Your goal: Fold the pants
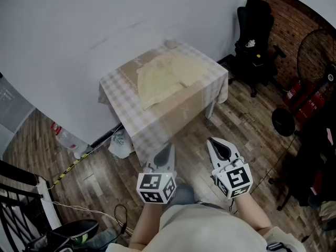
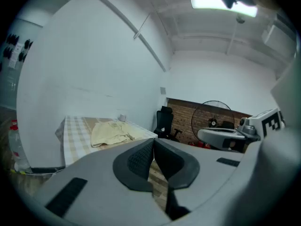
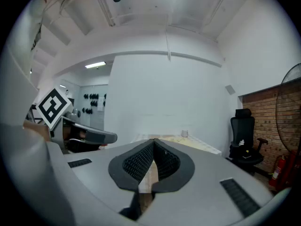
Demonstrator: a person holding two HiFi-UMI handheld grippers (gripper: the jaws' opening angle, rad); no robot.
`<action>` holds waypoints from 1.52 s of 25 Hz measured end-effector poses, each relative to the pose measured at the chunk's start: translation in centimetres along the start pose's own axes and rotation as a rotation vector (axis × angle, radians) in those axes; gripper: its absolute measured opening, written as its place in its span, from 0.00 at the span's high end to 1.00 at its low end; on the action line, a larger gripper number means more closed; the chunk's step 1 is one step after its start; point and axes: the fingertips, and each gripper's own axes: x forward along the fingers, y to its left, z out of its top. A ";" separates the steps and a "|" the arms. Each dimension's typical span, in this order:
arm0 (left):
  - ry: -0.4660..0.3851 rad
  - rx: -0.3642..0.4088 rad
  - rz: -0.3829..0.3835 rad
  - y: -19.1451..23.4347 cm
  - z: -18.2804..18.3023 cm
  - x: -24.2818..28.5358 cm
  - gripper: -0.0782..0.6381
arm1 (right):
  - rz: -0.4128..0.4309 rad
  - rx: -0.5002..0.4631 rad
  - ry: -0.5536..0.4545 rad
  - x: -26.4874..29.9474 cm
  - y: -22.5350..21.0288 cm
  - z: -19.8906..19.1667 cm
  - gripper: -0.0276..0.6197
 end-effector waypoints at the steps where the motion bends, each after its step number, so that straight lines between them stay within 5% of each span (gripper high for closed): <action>1: 0.002 -0.004 0.000 -0.7 -0.5 -0.7 0.88 | -0.004 0.005 0.005 -1.0 0.3 -0.2 0.96; 9: 0.021 -0.008 0.013 -2.9 -2.4 -3.5 0.88 | -0.005 0.021 0.022 -5.6 1.2 -1.2 0.96; 17: 0.024 0.001 -0.005 -2.6 -1.6 -1.2 0.88 | -0.005 0.022 0.028 -4.5 -0.4 -1.3 0.96; 38: 0.038 -0.035 -0.003 8.6 2.2 8.7 0.88 | 0.041 0.031 0.037 11.0 -3.0 -0.2 0.96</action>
